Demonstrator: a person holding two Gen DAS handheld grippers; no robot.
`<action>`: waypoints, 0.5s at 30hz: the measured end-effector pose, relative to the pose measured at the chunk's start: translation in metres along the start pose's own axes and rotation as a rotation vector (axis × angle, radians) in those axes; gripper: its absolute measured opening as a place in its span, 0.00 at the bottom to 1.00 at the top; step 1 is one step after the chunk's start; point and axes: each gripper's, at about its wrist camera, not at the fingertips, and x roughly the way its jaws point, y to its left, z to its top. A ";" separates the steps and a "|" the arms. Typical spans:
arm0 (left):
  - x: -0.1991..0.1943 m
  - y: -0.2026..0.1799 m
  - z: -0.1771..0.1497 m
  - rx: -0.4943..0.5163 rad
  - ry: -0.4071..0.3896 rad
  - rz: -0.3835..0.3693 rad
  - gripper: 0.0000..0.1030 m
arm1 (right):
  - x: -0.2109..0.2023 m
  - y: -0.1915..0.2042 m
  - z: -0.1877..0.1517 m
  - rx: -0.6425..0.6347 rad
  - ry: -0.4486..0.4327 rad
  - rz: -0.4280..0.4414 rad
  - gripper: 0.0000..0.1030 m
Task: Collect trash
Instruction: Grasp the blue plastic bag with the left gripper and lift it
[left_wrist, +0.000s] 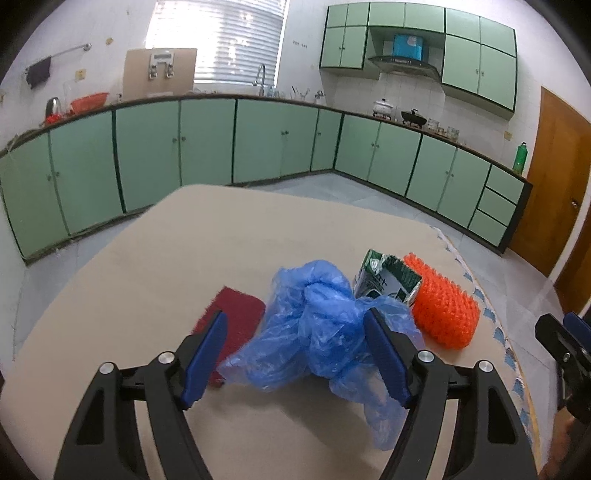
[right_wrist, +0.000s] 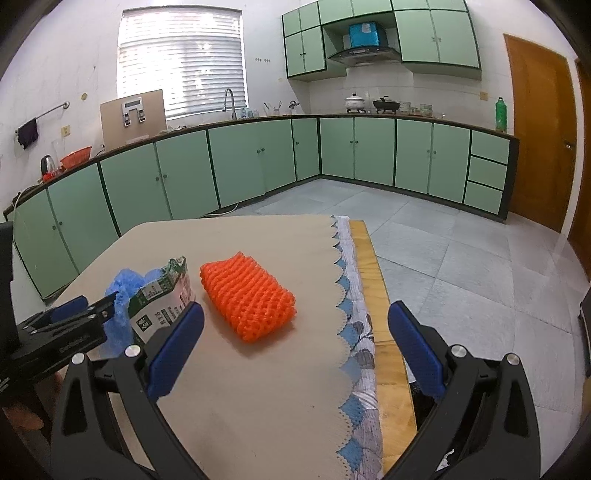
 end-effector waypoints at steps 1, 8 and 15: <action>0.002 0.000 0.000 -0.006 0.006 -0.011 0.68 | 0.001 0.001 -0.001 -0.003 0.002 0.001 0.94; 0.011 0.002 -0.002 -0.024 0.043 -0.119 0.39 | 0.006 0.005 0.001 -0.016 0.010 0.003 0.94; 0.005 0.001 -0.002 -0.051 0.017 -0.151 0.14 | 0.005 0.005 0.000 -0.016 0.005 0.007 0.94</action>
